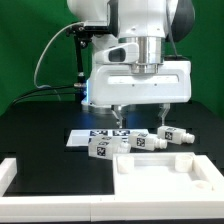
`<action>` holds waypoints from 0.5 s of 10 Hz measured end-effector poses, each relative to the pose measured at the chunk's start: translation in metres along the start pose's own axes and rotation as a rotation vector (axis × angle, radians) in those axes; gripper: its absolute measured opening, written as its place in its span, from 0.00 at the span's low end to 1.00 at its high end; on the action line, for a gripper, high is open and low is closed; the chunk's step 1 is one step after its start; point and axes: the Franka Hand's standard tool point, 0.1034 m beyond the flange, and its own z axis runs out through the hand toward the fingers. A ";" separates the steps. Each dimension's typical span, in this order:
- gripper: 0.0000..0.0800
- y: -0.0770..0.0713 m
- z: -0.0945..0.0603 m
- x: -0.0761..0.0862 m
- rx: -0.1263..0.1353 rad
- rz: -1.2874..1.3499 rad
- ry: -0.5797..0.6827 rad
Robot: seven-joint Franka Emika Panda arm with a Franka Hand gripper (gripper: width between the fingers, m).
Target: Assemble one leg
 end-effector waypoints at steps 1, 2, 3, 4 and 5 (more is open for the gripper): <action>0.81 -0.010 -0.004 -0.006 -0.003 -0.119 0.016; 0.81 -0.017 -0.008 -0.007 -0.008 -0.211 0.033; 0.81 -0.010 -0.012 -0.007 -0.012 -0.207 0.042; 0.81 -0.011 -0.011 -0.008 -0.014 -0.301 0.037; 0.81 -0.011 -0.010 -0.009 -0.015 -0.367 0.034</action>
Offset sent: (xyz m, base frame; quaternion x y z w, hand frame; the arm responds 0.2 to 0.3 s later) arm 0.0000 0.0000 0.0000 0.0000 0.0000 -0.1938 0.9810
